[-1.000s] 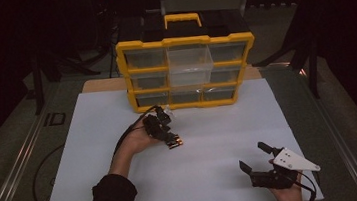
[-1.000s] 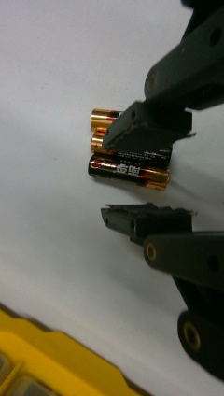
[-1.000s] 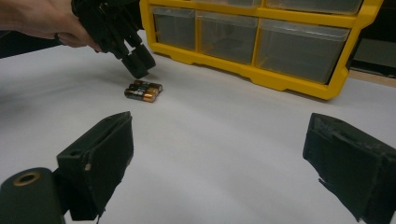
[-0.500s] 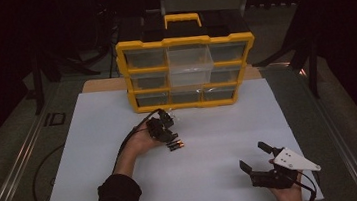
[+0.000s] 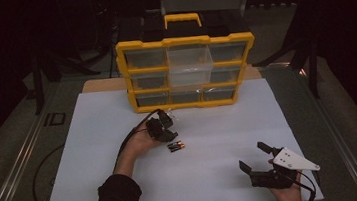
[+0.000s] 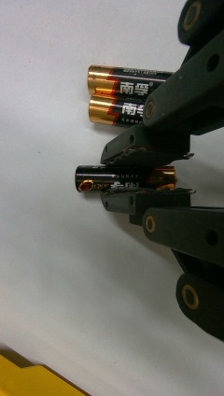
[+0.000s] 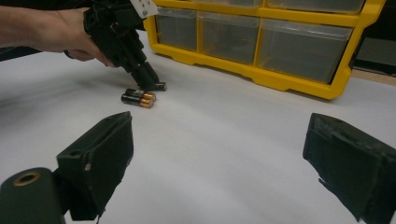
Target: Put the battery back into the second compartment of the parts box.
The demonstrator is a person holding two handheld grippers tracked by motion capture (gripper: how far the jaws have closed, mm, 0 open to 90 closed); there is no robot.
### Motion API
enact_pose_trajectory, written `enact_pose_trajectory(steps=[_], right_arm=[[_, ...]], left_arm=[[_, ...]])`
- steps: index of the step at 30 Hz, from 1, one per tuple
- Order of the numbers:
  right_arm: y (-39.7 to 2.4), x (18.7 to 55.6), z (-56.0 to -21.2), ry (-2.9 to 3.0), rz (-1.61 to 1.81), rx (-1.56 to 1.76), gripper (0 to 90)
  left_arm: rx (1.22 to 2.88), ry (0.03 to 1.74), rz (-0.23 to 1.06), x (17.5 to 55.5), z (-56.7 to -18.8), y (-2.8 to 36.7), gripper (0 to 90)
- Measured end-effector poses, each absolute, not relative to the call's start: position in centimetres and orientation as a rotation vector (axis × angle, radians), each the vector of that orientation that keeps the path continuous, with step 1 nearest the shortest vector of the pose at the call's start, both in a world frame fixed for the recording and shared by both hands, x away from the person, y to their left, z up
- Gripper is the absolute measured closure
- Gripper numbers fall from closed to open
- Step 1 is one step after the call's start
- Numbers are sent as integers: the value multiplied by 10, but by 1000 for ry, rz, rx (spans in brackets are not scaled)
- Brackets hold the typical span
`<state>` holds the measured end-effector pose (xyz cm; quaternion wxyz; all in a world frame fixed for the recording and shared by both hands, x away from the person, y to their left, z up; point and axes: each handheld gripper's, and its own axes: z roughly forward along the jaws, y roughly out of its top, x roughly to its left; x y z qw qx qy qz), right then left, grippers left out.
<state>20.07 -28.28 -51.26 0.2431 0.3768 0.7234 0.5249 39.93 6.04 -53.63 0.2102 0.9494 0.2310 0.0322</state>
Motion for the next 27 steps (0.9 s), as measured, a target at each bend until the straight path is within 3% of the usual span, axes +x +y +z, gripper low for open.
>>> enact_pose_trajectory(steps=[12,27], right_arm=[[-283,201,-513,1977,1432,1034,82],[-283,202,-514,1975,1435,1042,82]], left_arm=[[2576,666,100,395,-526,74,779],[2383,631,145,387,-455,99,778]])
